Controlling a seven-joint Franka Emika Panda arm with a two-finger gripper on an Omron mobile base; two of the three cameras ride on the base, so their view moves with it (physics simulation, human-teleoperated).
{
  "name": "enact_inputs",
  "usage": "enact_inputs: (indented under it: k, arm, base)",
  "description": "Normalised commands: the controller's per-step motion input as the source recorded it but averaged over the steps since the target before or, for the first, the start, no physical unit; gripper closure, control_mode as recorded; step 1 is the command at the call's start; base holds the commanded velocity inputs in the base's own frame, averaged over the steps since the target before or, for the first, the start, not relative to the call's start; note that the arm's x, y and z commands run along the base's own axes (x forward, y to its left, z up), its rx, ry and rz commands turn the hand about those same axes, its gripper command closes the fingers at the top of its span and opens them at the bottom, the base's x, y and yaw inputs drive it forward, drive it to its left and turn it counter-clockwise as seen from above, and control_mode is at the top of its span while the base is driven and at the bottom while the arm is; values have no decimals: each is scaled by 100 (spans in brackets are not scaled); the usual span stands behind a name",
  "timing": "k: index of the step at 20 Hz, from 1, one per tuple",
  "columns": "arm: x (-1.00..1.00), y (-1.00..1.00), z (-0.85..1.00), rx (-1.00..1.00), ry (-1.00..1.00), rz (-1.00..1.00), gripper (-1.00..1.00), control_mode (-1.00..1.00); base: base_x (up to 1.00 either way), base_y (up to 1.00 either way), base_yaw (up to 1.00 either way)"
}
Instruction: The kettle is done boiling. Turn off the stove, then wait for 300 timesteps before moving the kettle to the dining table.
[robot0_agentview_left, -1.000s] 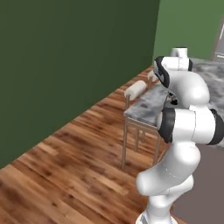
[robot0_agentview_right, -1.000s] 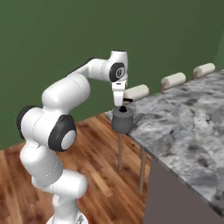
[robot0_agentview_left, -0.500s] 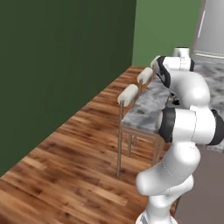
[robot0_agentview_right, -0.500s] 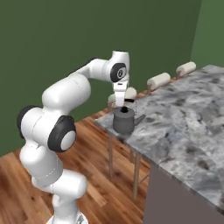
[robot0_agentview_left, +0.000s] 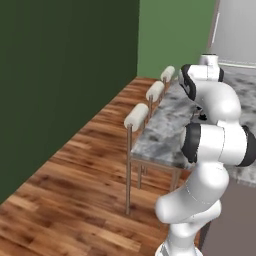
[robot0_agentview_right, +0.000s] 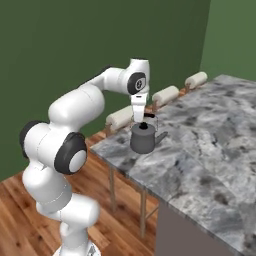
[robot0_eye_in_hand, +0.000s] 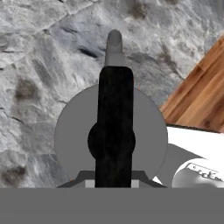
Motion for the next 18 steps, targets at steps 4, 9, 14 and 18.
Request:
enact_inputs:
  k: [4,9,14,18]
  arm:
    - [0,0,0,0,0,0,100,100]
    - [0,0,0,0,0,0,100,100]
    - [0,0,0,0,0,0,100,100]
    - [0,0,0,0,0,0,100,100]
  base:
    - [56,0,-18]
    - [44,8,-13]
    - [9,5,-1]
    - [0,0,0]
